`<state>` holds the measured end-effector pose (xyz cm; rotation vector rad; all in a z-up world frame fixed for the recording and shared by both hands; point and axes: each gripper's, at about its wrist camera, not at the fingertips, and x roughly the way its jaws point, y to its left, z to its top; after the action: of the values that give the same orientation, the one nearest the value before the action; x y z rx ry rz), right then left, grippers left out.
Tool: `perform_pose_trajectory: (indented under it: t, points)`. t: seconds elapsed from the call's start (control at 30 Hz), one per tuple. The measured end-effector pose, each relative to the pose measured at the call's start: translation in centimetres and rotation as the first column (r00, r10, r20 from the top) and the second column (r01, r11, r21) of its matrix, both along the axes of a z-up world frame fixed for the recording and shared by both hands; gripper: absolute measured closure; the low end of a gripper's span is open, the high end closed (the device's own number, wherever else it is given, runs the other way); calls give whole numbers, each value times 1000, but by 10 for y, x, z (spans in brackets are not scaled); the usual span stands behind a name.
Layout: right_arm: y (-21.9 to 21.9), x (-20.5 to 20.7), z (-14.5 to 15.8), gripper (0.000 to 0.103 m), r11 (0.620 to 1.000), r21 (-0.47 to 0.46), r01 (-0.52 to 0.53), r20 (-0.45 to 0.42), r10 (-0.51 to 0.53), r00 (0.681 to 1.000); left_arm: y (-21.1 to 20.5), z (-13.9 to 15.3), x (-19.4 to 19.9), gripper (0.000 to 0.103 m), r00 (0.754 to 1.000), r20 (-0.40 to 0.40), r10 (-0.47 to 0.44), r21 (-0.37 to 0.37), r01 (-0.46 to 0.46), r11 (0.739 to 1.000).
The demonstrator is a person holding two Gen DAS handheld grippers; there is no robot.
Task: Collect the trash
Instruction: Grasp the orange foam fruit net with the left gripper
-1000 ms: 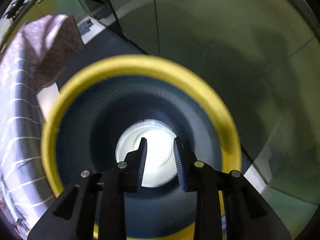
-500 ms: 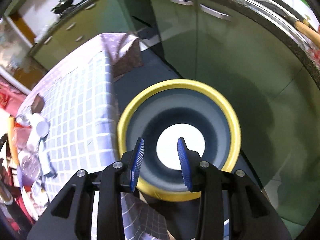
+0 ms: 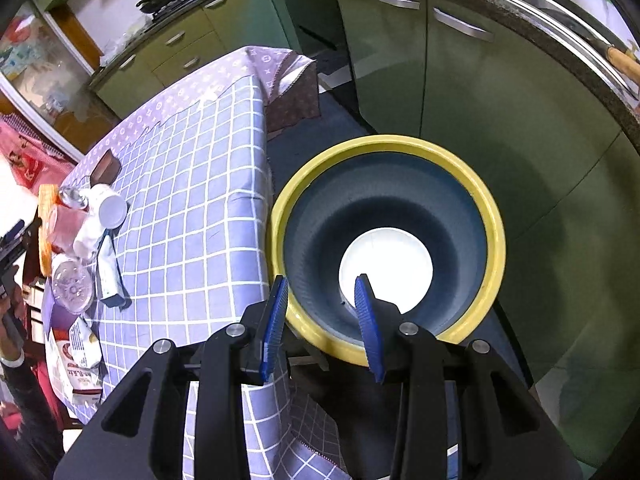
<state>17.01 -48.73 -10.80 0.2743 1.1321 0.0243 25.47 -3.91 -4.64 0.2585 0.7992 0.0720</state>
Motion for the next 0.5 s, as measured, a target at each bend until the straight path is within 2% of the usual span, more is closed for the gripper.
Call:
perform_pose_trajectory:
  t: [0.07,0.13,0.27,0.5]
  points:
    - [2,-1,-2,68,1000,4,-15,-5,15,1000,-2,3,-3,6,1000,30,10,32,-10,999]
    - [6,1,-4,68,1000,3,-29,-11,29,1000,-2,0,1,6,1000,18,25,64,-26,998]
    - [13,4,-7,68,999,9,-48,-9,48,999,6,2,0,6,998,34,44,30,-45,999]
    - [19,10,-12,68,998,7,-66,-18,66,998,13,11,1,6,992,96,80,50,-85,995]
